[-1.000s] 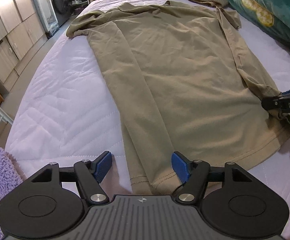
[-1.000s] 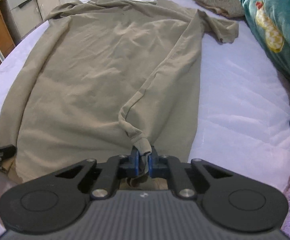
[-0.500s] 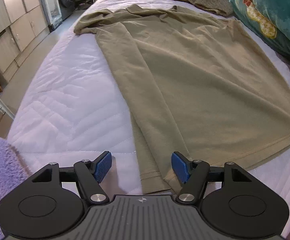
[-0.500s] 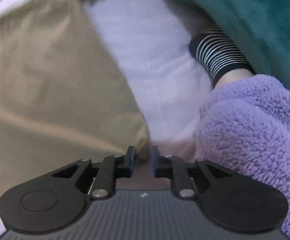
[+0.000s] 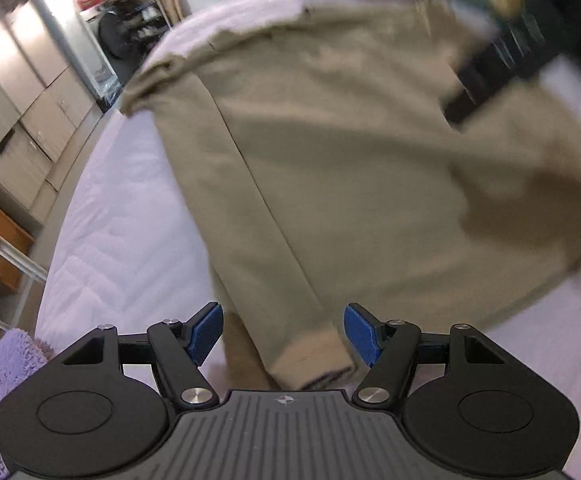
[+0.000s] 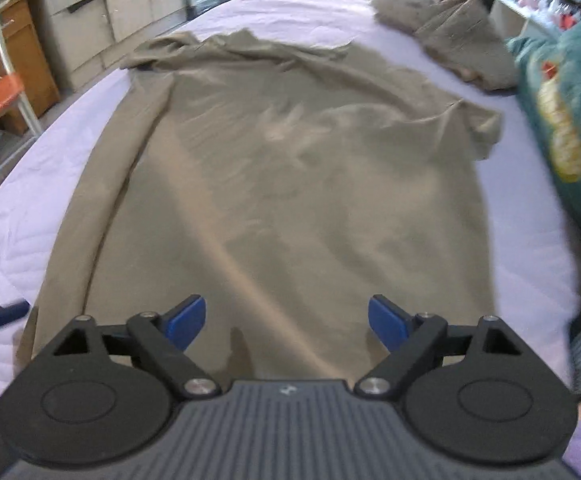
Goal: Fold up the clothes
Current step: 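Grasp the coat hem with the left gripper and pull it straight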
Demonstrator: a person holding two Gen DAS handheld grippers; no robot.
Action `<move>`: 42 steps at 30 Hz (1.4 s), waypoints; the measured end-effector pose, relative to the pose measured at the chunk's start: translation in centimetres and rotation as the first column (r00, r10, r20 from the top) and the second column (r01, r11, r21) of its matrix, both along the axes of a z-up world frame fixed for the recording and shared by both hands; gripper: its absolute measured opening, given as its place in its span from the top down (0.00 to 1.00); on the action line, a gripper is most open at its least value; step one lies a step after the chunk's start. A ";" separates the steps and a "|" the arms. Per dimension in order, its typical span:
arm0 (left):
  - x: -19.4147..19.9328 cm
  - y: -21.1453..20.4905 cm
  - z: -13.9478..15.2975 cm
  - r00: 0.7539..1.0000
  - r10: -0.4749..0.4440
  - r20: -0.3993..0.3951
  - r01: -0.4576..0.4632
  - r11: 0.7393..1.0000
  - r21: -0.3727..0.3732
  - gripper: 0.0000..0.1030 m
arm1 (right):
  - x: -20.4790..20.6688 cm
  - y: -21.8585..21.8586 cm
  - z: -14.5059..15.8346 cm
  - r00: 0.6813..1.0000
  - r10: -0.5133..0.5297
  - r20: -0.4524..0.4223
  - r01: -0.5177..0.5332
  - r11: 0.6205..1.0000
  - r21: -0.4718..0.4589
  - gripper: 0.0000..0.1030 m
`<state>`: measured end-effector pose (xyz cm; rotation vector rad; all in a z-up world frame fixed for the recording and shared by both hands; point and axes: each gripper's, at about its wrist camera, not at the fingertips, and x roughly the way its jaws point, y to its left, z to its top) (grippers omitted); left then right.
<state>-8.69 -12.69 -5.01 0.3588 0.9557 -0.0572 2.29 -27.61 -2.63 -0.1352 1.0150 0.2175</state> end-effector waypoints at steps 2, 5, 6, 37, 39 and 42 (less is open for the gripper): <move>0.0 0.2 -0.1 1.000 0.020 0.016 -0.020 1.000 0.002 0.23 | 0.2 -1.0 -1.6 0.999 -0.038 -0.027 0.039 0.998 0.052 0.13; 0.3 1.6 0.1 0.998 0.065 -0.003 -0.065 0.993 -0.093 0.30 | 0.3 -2.8 -3.8 0.979 -0.138 -0.147 0.163 0.971 0.174 0.13; 0.2 2.1 0.3 0.998 0.068 -0.004 -0.068 0.989 -0.134 0.44 | 0.5 -3.3 -4.4 0.968 -0.163 -0.188 0.204 0.954 0.221 0.13; 4.4 14.5 5.8 0.909 0.406 0.098 -0.336 0.851 -0.404 0.80 | -0.5 -5.5 -2.3 0.956 -0.240 -0.169 0.272 0.941 0.202 0.00; 6.7 14.3 5.5 0.907 0.407 0.104 -0.334 0.849 -0.410 0.80 | -0.4 -8.9 -1.3 0.933 -0.325 -0.158 0.355 0.903 0.242 0.00; 9.8 14.8 3.9 0.912 0.408 -0.037 -0.378 0.803 -0.460 0.80 | 0.0 -13.7 -1.0 0.883 -0.420 -0.208 0.465 0.839 0.282 0.00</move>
